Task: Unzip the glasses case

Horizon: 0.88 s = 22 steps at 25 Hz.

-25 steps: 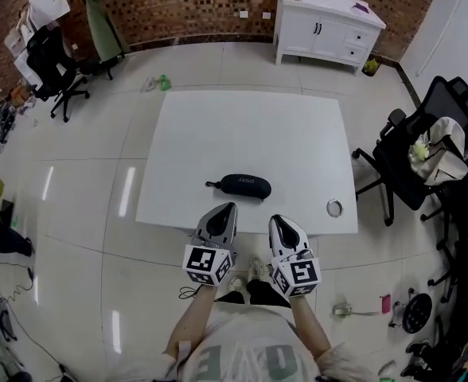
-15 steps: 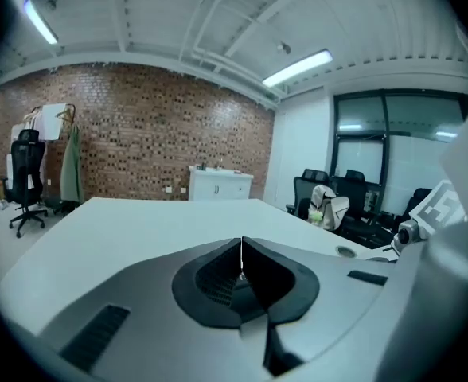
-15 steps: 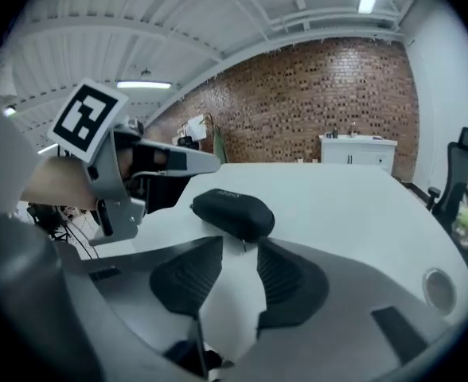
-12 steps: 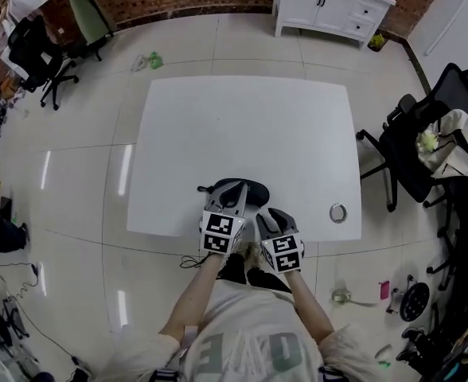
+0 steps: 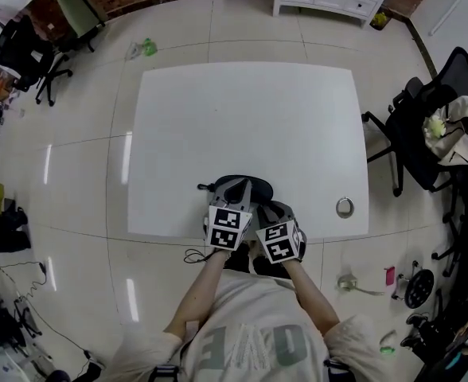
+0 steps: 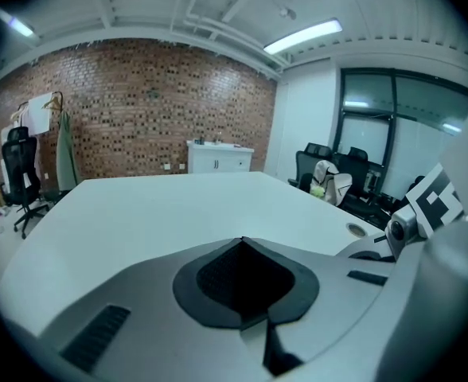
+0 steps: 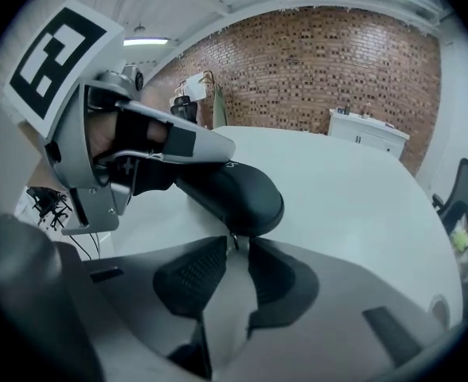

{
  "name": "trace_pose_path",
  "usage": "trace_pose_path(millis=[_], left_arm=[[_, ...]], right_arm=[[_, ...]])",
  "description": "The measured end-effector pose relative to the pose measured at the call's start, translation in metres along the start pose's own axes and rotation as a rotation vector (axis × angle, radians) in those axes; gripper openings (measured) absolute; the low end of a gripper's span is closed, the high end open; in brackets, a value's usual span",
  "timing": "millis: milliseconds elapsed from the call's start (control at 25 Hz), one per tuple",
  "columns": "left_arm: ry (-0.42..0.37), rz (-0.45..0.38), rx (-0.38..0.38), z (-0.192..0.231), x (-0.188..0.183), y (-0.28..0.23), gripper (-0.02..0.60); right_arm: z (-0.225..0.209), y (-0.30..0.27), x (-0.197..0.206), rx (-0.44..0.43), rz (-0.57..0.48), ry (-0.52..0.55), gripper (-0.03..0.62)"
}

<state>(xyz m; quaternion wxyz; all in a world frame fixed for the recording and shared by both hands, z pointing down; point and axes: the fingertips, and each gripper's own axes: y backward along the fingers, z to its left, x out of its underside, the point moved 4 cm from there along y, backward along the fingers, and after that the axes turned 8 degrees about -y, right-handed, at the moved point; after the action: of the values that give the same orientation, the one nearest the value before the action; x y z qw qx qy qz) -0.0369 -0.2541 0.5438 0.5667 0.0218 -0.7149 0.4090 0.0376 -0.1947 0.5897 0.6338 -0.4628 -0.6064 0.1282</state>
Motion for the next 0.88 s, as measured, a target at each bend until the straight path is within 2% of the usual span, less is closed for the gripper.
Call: trace_pose_path(millis=[40, 80, 280, 560, 720, 880], left_arm=[[0.001, 0.002, 0.003, -0.001, -0.001, 0.000, 0.006], [0.002, 0.002, 0.007, -0.001, -0.003, 0.001, 0.006], [0.002, 0.000, 0.005, -0.001, -0.004, 0.002, 0.006], [0.025, -0.007, 0.008, 0.000, -0.002, 0.002, 0.005], [0.049, -0.019, 0.009, 0.002, -0.002, 0.002, 0.005], [0.135, -0.097, -0.015, 0.007, -0.008, 0.021, 0.006]], right_arm=[[0.000, 0.000, -0.001, 0.006, -0.003, 0.016, 0.068], [0.000, -0.001, -0.001, 0.009, -0.006, 0.037, 0.006], [-0.002, 0.001, 0.001, -0.017, -0.009, 0.056, 0.002], [-0.031, 0.002, -0.005, 0.021, -0.001, 0.026, 0.002], [-0.036, -0.001, -0.010, 0.013, -0.002, 0.036, 0.001], [-0.047, 0.007, -0.009, 0.102, -0.061, -0.048, 0.000]])
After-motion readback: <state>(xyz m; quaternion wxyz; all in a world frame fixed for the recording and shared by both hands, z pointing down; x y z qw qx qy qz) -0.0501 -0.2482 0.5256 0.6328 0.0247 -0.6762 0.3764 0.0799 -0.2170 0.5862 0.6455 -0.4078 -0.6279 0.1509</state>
